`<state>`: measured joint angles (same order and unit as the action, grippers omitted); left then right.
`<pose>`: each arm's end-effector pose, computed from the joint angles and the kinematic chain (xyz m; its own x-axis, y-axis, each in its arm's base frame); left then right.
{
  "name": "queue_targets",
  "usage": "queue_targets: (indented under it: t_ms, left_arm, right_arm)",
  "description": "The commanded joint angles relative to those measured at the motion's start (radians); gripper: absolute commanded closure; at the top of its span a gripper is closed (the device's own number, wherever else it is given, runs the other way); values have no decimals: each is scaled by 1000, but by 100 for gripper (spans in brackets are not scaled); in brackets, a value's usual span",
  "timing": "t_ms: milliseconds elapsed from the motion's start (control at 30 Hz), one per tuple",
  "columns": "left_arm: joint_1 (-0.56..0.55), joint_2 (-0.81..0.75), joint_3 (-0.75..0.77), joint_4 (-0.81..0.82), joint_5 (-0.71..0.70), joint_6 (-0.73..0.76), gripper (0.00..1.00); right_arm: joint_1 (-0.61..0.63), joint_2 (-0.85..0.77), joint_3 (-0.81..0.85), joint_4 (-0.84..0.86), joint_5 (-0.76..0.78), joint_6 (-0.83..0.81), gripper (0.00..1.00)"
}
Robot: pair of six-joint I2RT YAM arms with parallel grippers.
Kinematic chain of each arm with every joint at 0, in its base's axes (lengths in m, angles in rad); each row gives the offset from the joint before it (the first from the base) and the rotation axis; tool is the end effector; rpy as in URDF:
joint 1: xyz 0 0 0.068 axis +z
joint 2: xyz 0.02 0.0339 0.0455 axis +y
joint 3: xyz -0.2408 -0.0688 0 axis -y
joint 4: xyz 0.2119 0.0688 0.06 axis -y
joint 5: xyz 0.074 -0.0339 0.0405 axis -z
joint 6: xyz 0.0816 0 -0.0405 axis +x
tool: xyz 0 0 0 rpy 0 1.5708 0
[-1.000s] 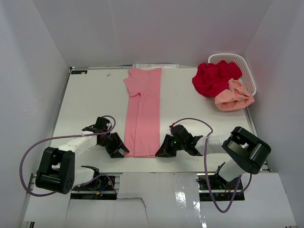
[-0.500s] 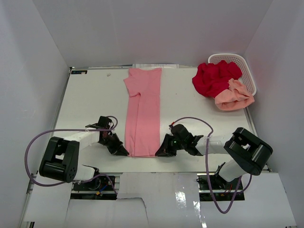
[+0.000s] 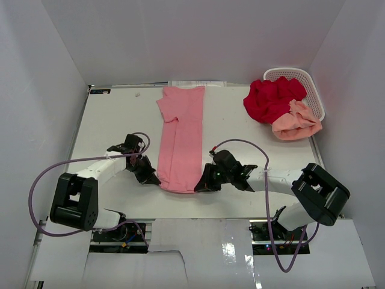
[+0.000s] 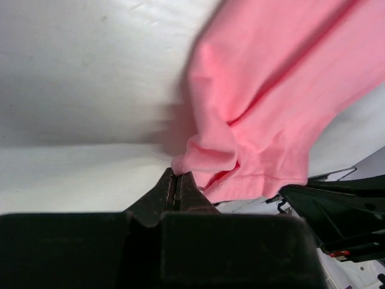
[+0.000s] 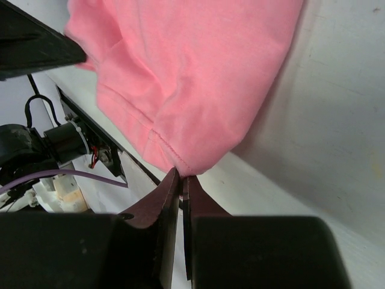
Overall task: Fold and stack the t-shirts
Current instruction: Grab the bottom of the folded rectangular tshirt with both arms, then fold the folded rectangular tshirt in 1/3 of the way
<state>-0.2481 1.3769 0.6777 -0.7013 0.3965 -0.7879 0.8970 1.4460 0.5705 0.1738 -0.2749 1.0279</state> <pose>0.1858 -0.0796 0.1122 -0.8794 -0.4518 0.1503 -0.4727 0.7909 -0.3886 0.1626 0.2391 0.1297 -0.9628 0.1149 -0.2445 -0.1105 0.6585 0.7445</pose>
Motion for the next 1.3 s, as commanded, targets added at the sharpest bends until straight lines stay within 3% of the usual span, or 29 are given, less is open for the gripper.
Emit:
queue_targets:
  t_ms: [0, 467, 1267]
  left_arm:
    - [0, -4, 83, -47, -51, 32, 100]
    - [0, 70, 263, -76, -53, 35, 100]
    - [0, 317, 684, -81, -150, 49, 100]
  right_arm:
    - [-13, -30, 54, -51, 16, -67, 92]
    - [-122, -12, 229, -203, -7, -235, 92]
    - [-283, 215, 603, -350, -72, -453, 92]
